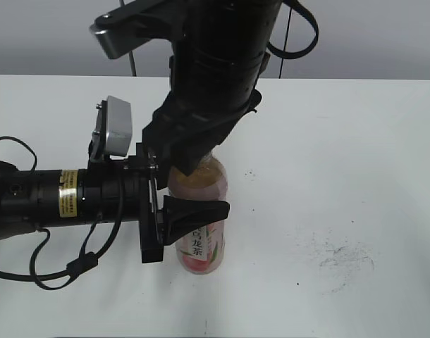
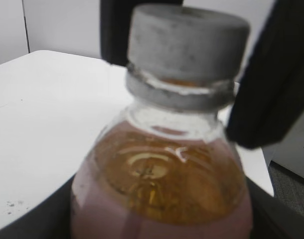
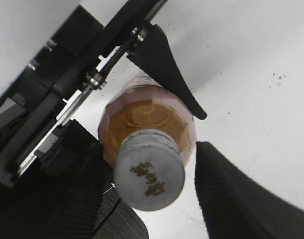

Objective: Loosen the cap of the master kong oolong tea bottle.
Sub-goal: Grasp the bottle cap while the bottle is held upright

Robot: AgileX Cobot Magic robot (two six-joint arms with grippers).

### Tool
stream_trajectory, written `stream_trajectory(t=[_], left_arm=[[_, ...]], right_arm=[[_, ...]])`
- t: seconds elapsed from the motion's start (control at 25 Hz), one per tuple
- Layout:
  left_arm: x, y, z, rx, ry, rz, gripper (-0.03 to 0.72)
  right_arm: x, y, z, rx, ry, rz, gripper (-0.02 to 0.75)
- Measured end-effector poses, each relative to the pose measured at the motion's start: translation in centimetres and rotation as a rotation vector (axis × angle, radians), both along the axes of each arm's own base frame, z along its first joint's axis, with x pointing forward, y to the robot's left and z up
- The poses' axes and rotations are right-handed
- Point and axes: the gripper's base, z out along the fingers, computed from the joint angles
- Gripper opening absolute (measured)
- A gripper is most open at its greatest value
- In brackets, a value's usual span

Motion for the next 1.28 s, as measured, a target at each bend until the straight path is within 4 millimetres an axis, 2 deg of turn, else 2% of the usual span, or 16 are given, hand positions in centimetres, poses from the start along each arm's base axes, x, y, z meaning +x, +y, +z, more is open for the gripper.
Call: stream_trajectory(t=[0.36,0.48,0.64,0.8,0.92,1.28], left_arm=[[-0.01,0.00,0.00,0.000,0.000,-0.001,0.447],[-0.01,0.00,0.00,0.000,0.000,-0.001,0.447],[0.00,0.00,0.00,0.000,0.000,0.000,0.447],[-0.01,0.00,0.00,0.000,0.000,-0.001,0.447],[-0.01,0.00,0.00,0.001,-0.001,-0.002,0.447],[-0.11,-0.02,0.00,0.002,-0.009,-0.014,0.447]], right_arm=[[0.11,0.12,0.52,0.014,-0.013,0.000,0.437],[0.11,0.12,0.52,0.014,-0.013,-0.001,0.399],[0.11,0.12,0.52,0.014,-0.013,0.001,0.286],[0.11,0.12,0.52,0.006,-0.024,0.053,0.272],[0.10,0.13,0.52,-0.013,-0.052,0.186,0.272],[-0.01,0.11,0.61,-0.113,-0.192,0.889,0.272]])
